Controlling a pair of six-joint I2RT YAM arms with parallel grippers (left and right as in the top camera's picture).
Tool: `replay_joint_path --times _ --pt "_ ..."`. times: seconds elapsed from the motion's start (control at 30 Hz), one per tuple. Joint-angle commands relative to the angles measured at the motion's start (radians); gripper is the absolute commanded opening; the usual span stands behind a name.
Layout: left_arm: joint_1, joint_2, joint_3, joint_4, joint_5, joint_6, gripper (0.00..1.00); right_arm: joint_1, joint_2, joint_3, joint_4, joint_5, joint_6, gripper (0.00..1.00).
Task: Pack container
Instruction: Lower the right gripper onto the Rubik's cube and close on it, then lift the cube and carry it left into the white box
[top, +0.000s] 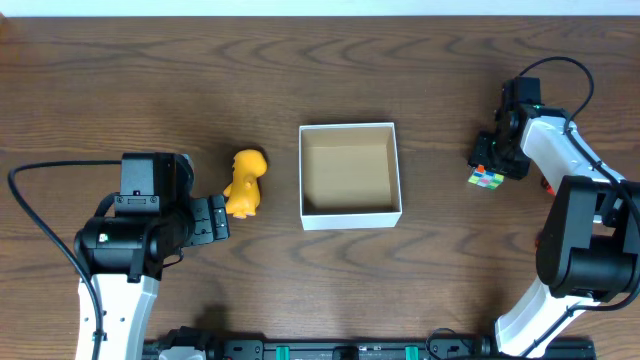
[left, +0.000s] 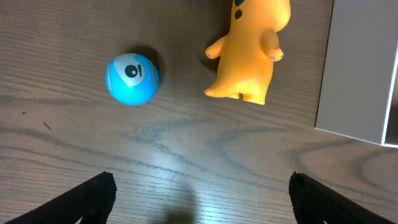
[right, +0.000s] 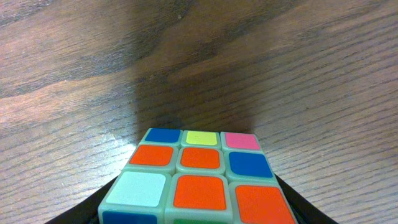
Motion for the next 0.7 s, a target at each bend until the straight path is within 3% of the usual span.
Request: replay_joint_path --times 0.0,0.17,0.27,0.33,0.47,0.67 --pt "0.002 0.0 0.02 -0.002 0.0 0.005 0.91 0.001 -0.007 0.0 -0.011 -0.003 0.006 0.49" --pt "0.002 0.0 0.02 -0.001 -0.001 0.005 0.91 0.054 -0.122 0.065 -0.082 0.002 0.0 0.46" --pt "0.002 0.0 0.02 -0.002 -0.001 0.005 0.91 0.117 -0.227 0.13 -0.131 0.001 -0.01 0.32" --pt "0.002 0.0 0.02 -0.002 -0.001 0.005 0.91 0.173 -0.29 0.172 -0.158 0.001 -0.025 0.28" --pt "0.002 0.0 0.02 -0.002 -0.001 0.005 0.91 0.311 -0.376 0.22 -0.178 0.001 -0.009 0.28" --pt "0.002 0.0 0.02 -0.002 0.0 0.004 0.91 0.523 -0.369 0.22 -0.168 0.007 0.135 0.31"
